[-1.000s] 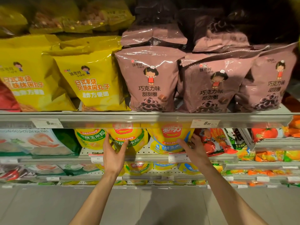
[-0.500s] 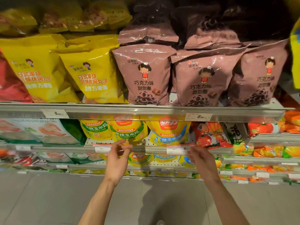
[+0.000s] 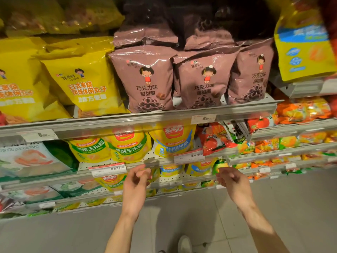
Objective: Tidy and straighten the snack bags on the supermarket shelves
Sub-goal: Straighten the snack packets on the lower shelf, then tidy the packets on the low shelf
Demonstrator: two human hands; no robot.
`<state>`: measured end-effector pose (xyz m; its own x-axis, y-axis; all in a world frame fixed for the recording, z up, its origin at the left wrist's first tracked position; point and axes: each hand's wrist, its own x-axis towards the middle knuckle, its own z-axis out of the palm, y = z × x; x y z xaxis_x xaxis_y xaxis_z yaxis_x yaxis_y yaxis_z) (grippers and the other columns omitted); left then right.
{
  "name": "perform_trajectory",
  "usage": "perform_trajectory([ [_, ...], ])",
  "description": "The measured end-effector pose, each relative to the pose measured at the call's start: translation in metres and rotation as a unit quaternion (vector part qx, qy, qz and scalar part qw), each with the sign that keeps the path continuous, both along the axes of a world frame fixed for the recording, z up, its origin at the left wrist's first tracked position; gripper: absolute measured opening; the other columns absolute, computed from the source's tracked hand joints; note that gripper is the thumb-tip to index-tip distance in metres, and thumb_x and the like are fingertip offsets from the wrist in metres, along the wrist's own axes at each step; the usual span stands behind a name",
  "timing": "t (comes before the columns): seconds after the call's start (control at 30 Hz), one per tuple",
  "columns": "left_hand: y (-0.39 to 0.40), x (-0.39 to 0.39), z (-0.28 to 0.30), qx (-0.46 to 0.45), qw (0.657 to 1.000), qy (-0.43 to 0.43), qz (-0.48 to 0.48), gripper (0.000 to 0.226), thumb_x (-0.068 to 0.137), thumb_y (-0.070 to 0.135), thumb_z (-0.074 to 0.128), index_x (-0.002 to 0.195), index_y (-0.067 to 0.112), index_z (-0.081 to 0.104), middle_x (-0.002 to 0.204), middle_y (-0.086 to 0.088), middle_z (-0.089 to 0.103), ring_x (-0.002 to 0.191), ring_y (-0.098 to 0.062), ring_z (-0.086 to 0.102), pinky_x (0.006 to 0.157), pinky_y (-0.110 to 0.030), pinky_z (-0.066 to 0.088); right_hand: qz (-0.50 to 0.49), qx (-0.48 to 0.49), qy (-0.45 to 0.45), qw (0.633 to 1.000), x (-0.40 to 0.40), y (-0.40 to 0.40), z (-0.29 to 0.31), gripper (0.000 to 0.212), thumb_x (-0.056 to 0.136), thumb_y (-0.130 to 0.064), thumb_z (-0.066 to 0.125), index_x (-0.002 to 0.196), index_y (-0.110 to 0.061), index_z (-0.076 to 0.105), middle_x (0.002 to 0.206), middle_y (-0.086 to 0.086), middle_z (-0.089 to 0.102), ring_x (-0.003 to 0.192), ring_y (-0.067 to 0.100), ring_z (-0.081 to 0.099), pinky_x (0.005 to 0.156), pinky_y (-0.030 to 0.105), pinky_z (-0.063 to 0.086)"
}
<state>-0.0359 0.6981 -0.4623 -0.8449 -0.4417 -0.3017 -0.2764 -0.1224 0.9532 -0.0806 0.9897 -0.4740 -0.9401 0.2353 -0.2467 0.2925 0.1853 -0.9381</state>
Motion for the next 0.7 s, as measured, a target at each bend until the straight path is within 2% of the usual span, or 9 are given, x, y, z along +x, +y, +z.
perform_trajectory([
  [0.07,0.009,-0.004,0.003,-0.002,1.0,0.005,-0.006,0.015,0.098,0.015,0.067,0.113,0.017,0.068,0.081,0.005,0.076,0.085,-0.01,0.074,0.102,-0.046,0.054,-0.01,-0.002,0.003,1.0,0.001,0.008,0.005,0.022,0.1,0.002,0.054,0.096,-0.01,0.073,0.092,0.016,0.077,0.086,0.027,0.073,0.081,0.035,0.057],
  [0.2,0.029,-0.019,0.006,-0.014,1.0,0.012,-0.015,0.013,0.098,0.019,0.067,0.111,0.021,0.069,0.087,-0.001,0.078,0.096,-0.025,0.073,0.1,-0.045,0.055,-0.02,0.002,0.012,1.0,-0.011,0.03,0.011,0.021,0.098,0.003,0.058,0.088,-0.007,0.073,0.086,0.022,0.075,0.084,0.036,0.069,0.083,0.048,0.055],
  [0.27,0.043,-0.028,0.007,-0.012,1.0,0.013,-0.007,0.012,0.098,0.018,0.068,0.109,0.021,0.07,0.086,0.002,0.078,0.097,-0.028,0.073,0.096,-0.041,0.056,-0.024,0.001,0.019,1.0,-0.02,0.045,0.011,0.021,0.098,0.004,0.058,0.087,-0.006,0.073,0.085,0.024,0.074,0.08,0.033,0.066,0.081,0.045,0.054],
  [0.37,0.071,-0.043,0.007,-0.008,1.0,0.017,0.008,0.011,0.098,0.014,0.067,0.109,0.017,0.07,0.087,0.003,0.077,0.096,-0.027,0.073,0.089,-0.035,0.057,-0.013,0.011,0.021,1.0,-0.037,0.068,0.009,0.02,0.097,-0.001,0.061,0.087,-0.012,0.075,0.075,0.003,0.077,0.073,0.017,0.07,0.079,0.036,0.055],
  [0.43,0.094,-0.054,0.007,-0.014,1.0,0.018,0.02,0.011,0.098,0.013,0.067,0.108,0.015,0.07,0.087,0.003,0.078,0.094,-0.024,0.074,0.088,-0.037,0.057,0.004,0.009,0.018,1.0,-0.055,0.086,0.007,0.018,0.096,-0.002,0.061,0.087,-0.012,0.074,0.072,-0.002,0.076,0.067,0.006,0.069,0.076,0.033,0.055],
  [0.5,0.124,-0.068,0.005,-0.018,0.999,0.016,0.042,0.009,0.098,0.011,0.066,0.106,0.013,0.07,0.086,0.002,0.077,0.09,-0.023,0.074,0.084,-0.036,0.056,0.034,0.008,0.019,0.999,-0.078,0.107,0.005,0.02,0.096,-0.001,0.06,0.086,-0.012,0.073,0.072,-0.001,0.075,0.069,0.01,0.068,0.075,0.033,0.053],
  [0.57,0.147,-0.079,0.002,-0.015,0.999,0.013,0.05,0.008,0.099,0.008,0.064,0.106,0.007,0.068,0.091,-0.008,0.076,0.087,-0.024,0.073,0.08,-0.033,0.056,0.052,0.006,0.023,0.998,-0.095,0.12,0.0,0.02,0.096,-0.001,0.06,0.087,-0.013,0.073,0.076,0.0,0.076,0.076,0.015,0.07,0.077,0.03,0.053],
  [0.63,0.174,-0.092,-0.003,-0.023,0.998,0.001,0.051,0.009,0.099,0.005,0.062,0.107,0.002,0.066,0.091,-0.012,0.074,0.086,-0.025,0.071,0.076,-0.03,0.055,0.082,0.021,0.035,0.996,-0.111,0.136,-0.007,0.019,0.095,-0.003,0.064,0.083,-0.015,0.072,0.073,-0.01,0.074,0.074,0.009,0.068,0.072,0.017,0.049],
  [0.7,0.198,-0.105,-0.007,-0.024,0.998,-0.017,0.051,0.006,0.099,0.004,0.061,0.105,0.003,0.065,0.09,-0.01,0.071,0.087,-0.025,0.066,0.076,-0.033,0.053,0.126,0.057,0.027,0.99,-0.126,0.148,-0.014,0.022,0.096,-0.008,0.065,0.078,-0.021,0.068,0.068,-0.02,0.069,0.071,0.003,0.062,0.068,0.015,0.045],
])
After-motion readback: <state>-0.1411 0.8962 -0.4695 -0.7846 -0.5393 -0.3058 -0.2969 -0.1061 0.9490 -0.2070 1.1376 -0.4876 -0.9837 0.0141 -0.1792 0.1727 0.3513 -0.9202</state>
